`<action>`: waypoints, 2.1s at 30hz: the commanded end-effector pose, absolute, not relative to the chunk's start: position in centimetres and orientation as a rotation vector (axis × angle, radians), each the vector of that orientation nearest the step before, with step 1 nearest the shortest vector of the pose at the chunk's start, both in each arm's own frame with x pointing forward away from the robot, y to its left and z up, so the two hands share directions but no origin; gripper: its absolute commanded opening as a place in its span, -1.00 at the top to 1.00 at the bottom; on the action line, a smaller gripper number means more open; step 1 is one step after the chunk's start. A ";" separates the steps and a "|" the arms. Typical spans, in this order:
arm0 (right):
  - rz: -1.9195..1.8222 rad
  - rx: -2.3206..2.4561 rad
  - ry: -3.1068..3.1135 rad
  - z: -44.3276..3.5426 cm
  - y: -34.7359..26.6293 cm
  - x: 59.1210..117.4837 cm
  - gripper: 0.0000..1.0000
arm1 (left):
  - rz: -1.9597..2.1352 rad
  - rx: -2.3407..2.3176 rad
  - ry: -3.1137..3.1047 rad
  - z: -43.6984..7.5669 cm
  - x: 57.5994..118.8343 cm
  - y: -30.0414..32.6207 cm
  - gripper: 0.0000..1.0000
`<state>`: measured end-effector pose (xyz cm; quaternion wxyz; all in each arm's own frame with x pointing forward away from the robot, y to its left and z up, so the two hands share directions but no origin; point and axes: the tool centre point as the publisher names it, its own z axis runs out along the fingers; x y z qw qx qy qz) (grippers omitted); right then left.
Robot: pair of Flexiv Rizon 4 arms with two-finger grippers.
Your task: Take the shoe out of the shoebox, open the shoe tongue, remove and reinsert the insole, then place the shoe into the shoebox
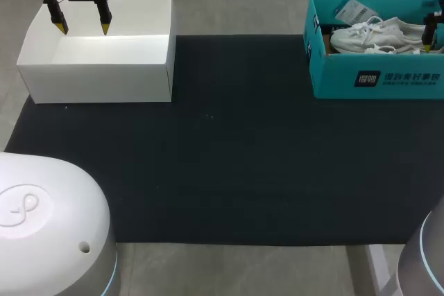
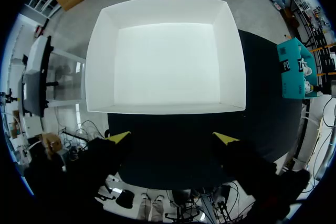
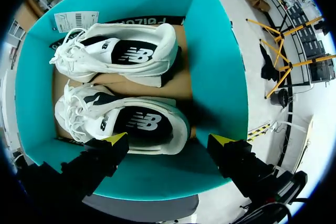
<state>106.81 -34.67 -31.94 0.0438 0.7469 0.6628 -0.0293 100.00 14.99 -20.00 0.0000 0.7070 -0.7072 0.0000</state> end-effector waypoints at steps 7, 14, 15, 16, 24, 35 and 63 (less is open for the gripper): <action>-0.047 2.331 1.999 -34.2 -34.8 106.7 -1.00 | 0.000 2.221 -2.222 -20.0 100.0 15.0 -1.00; -0.028 2.359 1.955 -35.2 -34.7 106.5 -0.34 | 0.000 2.221 -2.222 -20.0 100.0 15.0 -1.00; -0.030 2.358 1.954 -35.3 -34.6 106.5 -0.11 | 0.000 2.221 -2.222 -20.0 100.0 15.0 -1.00; -0.033 2.359 1.951 -35.5 -34.6 106.6 0.15 | 0.000 2.221 -2.222 -20.0 100.0 15.0 -1.00; -0.144 2.376 1.878 -35.5 -35.0 106.6 1.00 | 0.000 2.221 -2.222 -20.0 100.0 15.0 -1.00; -0.214 2.380 1.747 -32.1 -35.9 105.7 1.00 | 0.000 2.221 -2.222 -20.0 100.0 15.0 -1.00; -0.231 2.430 1.532 -12.7 -34.5 104.9 1.00 | 0.000 2.221 -2.222 -20.0 100.0 15.0 -1.00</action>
